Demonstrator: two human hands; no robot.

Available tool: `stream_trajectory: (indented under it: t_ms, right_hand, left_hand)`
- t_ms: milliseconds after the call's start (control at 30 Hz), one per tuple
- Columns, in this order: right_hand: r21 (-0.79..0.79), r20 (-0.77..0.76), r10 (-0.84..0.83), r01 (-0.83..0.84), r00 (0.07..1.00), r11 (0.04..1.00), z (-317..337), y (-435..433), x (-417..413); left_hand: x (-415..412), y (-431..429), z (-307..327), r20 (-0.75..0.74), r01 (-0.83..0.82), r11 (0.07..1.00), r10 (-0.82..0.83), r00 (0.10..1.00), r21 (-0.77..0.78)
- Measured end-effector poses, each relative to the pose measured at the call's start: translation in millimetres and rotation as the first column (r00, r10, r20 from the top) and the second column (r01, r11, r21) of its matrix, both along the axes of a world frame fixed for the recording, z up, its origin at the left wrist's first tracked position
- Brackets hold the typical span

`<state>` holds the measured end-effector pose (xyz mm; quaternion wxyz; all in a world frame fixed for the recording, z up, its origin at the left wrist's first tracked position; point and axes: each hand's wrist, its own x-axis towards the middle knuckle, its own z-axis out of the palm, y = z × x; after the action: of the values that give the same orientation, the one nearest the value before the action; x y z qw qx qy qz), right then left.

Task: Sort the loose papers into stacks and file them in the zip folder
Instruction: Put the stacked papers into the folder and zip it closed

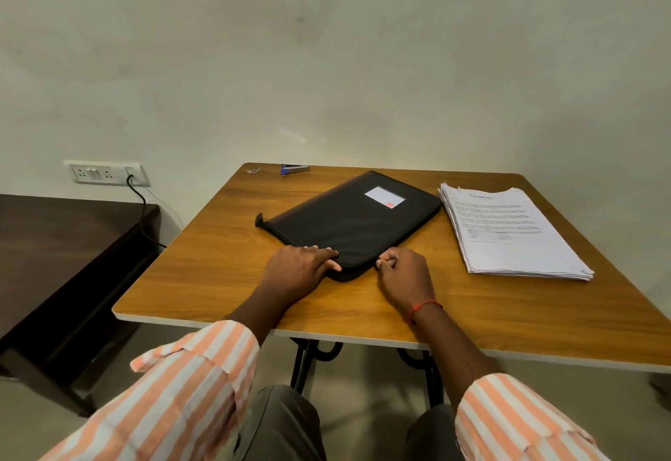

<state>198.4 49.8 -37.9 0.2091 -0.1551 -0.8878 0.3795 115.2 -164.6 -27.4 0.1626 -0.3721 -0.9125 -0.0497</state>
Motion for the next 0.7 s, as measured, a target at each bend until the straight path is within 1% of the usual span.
stream_trajectory:
  t_ms: [67, 133, 200, 233, 333, 367, 433, 533, 600, 700]
  right_hand:
    - [-0.037, -0.033, -0.034, 0.033, 0.999, 0.999, 0.1, 1.6, 4.0]
    - [-0.015, -0.045, -0.081, 0.080, 0.996, 0.997, 0.7, 1.6, 7.3]
    - [0.010, -0.021, -0.082, 0.082, 0.996, 0.997, 3.4, -3.3, 9.0]
    - [0.018, 0.000, -0.050, 0.050, 0.999, 0.999, 3.8, -7.9, 9.5]
    - [0.087, 0.041, 0.111, -0.114, 0.993, 0.990, 1.0, -35.0, 17.4]
    - [0.102, 0.038, 0.134, -0.138, 0.990, 0.985, 1.0, -42.4, 19.4]
    - [0.084, 0.015, 0.131, -0.132, 0.991, 0.988, 3.3, -46.7, 22.1]
    - [0.005, -0.025, 0.094, -0.094, 0.995, 0.996, 5.1, -40.0, 22.3]
    - [-0.035, -0.055, 0.065, -0.067, 0.996, 0.997, 4.0, -37.4, 23.1]
    - [-0.108, -0.105, 0.032, -0.044, 0.994, 0.993, 2.5, -37.2, 25.6]
  left_hand:
    - [1.7, -0.9, 1.3, -0.015, 0.011, 1.000, -0.011, 1.000, 0.007]
    - [2.3, -1.1, 2.7, -0.029, 0.018, 1.000, -0.018, 0.999, 0.004]
    - [1.9, -0.6, 3.1, -0.031, 0.017, 1.000, -0.017, 0.999, 0.008]
    - [1.5, 0.5, 3.9, -0.027, 0.011, 1.000, -0.011, 1.000, -0.003]
    - [2.6, 4.9, 2.8, -0.042, -0.027, 0.997, 0.024, 0.999, -0.077]
    - [2.4, 6.0, 3.5, -0.051, -0.029, 0.996, 0.025, 0.998, -0.079]
    - [2.8, 5.7, 2.3, -0.041, -0.006, 0.999, 0.004, 0.999, -0.037]
    - [1.0, -3.0, 1.9, 0.045, 0.042, 0.996, -0.046, 0.998, 0.084]
    - [-5.8, -11.7, 1.8, 0.140, -0.013, 0.992, -0.005, 0.990, 0.125]
    - [-17.7, -23.0, 6.6, 0.264, -0.115, 0.986, 0.079, 0.961, 0.124]
